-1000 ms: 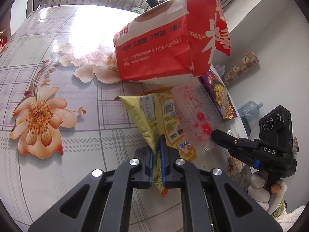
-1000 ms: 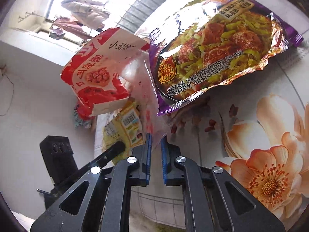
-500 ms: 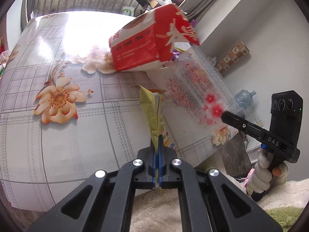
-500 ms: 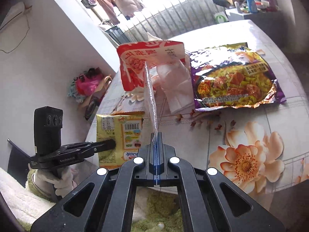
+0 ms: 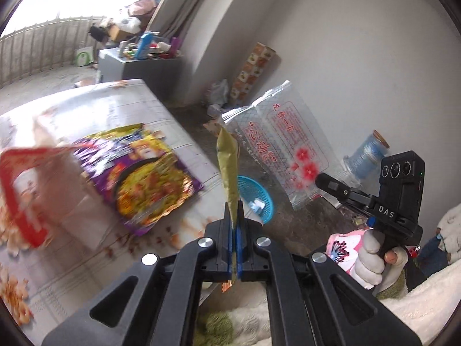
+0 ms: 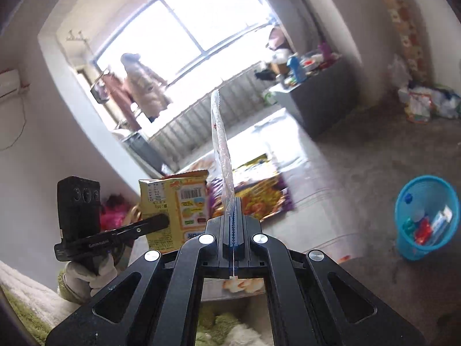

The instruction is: Collect trash

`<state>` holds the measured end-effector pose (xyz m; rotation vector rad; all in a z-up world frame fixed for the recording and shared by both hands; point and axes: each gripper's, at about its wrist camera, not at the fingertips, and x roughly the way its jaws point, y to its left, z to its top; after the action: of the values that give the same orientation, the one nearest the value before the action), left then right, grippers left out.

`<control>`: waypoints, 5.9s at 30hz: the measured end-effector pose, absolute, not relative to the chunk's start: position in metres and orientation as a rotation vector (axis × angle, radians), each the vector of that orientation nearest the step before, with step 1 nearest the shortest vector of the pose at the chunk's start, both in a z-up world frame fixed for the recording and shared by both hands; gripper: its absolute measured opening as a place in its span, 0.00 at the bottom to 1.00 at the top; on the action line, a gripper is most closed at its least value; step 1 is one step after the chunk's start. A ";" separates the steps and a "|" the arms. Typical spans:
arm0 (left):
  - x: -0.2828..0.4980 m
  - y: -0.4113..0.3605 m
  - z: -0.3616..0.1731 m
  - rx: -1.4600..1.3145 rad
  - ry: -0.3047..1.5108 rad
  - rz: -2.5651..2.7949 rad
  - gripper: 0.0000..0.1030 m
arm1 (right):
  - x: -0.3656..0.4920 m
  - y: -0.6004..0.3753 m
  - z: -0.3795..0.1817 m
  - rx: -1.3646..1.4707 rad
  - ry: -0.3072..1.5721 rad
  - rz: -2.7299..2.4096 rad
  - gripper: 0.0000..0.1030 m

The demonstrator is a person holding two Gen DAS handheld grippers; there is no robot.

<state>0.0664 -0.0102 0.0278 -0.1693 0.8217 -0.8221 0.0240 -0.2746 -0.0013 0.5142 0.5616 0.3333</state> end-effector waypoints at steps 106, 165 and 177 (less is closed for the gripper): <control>0.042 0.129 0.011 -0.244 0.555 -0.274 0.73 | 0.095 -0.221 -0.011 0.349 0.593 0.306 0.83; 0.016 0.155 -0.092 -0.410 0.836 -0.302 0.34 | 0.107 0.010 -0.020 0.270 1.027 0.978 0.18; -0.009 0.178 -0.076 -0.391 0.763 -0.315 0.34 | 0.129 0.030 -0.075 0.151 1.159 0.909 0.01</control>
<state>-0.0090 0.1783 -0.0763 -0.3913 0.7632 -0.3149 0.1291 0.0302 -0.0747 0.1511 1.1585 0.9095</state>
